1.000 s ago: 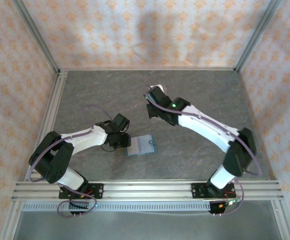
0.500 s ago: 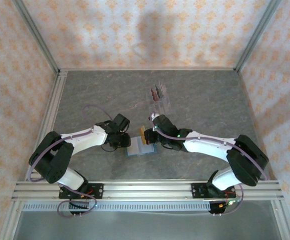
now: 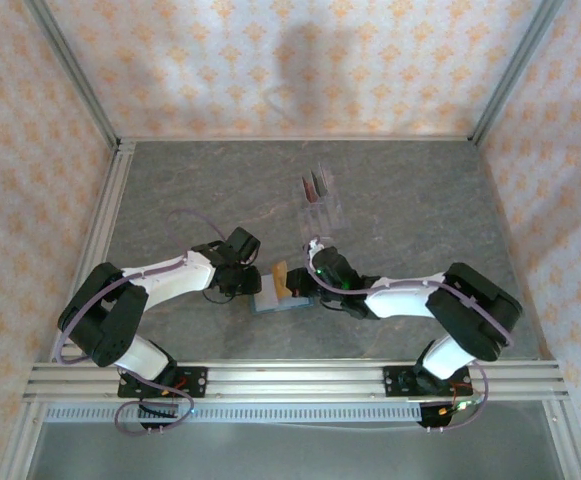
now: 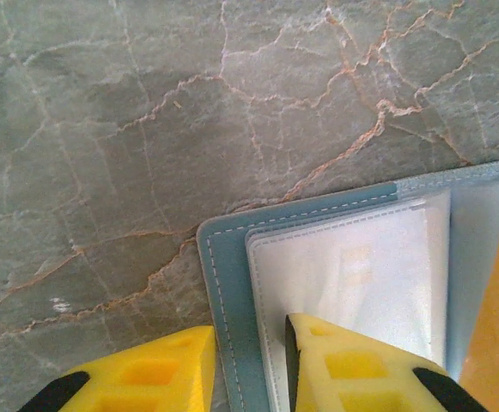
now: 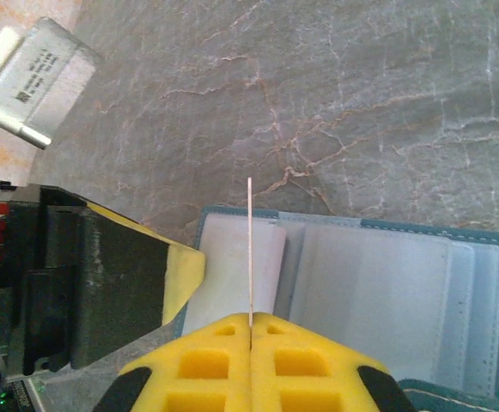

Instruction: Put the credit cards into the card holder

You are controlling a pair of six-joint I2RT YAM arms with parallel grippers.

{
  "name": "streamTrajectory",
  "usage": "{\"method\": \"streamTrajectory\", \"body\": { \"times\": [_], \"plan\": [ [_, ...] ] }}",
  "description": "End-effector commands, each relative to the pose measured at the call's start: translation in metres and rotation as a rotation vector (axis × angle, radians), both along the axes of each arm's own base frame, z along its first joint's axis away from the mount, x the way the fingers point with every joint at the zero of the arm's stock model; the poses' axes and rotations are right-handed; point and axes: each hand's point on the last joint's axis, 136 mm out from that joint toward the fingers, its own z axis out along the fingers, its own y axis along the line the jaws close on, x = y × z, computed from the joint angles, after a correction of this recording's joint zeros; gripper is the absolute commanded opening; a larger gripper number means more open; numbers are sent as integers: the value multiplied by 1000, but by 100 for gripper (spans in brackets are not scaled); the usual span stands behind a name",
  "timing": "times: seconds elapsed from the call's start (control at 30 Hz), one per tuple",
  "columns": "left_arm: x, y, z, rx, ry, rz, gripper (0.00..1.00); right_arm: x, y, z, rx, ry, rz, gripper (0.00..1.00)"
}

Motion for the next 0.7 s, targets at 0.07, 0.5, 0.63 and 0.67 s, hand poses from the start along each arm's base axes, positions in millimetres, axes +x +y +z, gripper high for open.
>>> {"method": "streamTrajectory", "body": {
  "times": [0.07,0.5,0.63,0.67],
  "plan": [
    [-3,7,-6,44,3,-12,28,6,9,5,97,-16,-33,0],
    [-4,7,-6,44,3,-11,28,7,10,-2,119,12,-49,0],
    [-3,7,-5,42,2,-10,28,6,10,-6,127,30,-56,0],
    [-3,7,-5,42,1,-10,28,5,9,-9,127,37,-60,0]
  ]
}}
